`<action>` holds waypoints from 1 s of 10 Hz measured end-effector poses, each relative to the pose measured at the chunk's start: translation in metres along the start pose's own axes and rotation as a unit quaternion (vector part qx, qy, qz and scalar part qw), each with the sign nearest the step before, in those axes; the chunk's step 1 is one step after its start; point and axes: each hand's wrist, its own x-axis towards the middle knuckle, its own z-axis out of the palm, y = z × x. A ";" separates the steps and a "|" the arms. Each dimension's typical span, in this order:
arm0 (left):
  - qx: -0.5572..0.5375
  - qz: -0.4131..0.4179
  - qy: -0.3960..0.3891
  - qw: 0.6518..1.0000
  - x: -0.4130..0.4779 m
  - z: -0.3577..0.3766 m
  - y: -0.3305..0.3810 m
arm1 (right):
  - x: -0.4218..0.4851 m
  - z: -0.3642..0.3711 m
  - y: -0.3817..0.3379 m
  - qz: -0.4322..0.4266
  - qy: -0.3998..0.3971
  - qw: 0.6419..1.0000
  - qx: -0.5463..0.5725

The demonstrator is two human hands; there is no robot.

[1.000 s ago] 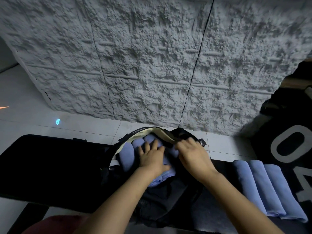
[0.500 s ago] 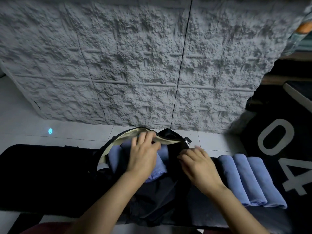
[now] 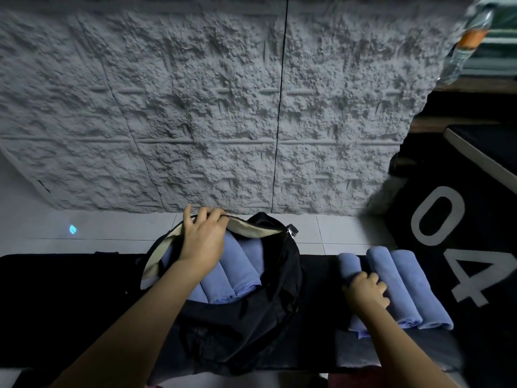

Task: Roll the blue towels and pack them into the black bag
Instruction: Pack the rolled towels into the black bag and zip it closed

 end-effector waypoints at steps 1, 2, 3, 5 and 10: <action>-0.011 -0.003 0.013 1.000 0.000 0.004 0.001 | -0.005 0.006 0.001 -0.011 -0.068 0.997 0.037; -0.036 -0.008 0.033 0.999 0.001 0.002 0.000 | -0.009 0.010 0.003 -0.052 -0.092 0.994 0.025; -0.075 -0.003 0.015 0.997 0.003 -0.003 -0.005 | -0.015 -0.004 0.000 -0.078 -0.092 0.991 0.066; -0.108 0.019 -0.027 0.994 0.014 -0.007 -0.021 | -0.100 -0.090 -0.015 -0.233 0.052 0.957 0.161; -0.191 0.030 -0.058 0.979 0.019 -0.020 -0.030 | -0.101 -0.055 -0.210 -0.294 -0.070 0.945 -0.124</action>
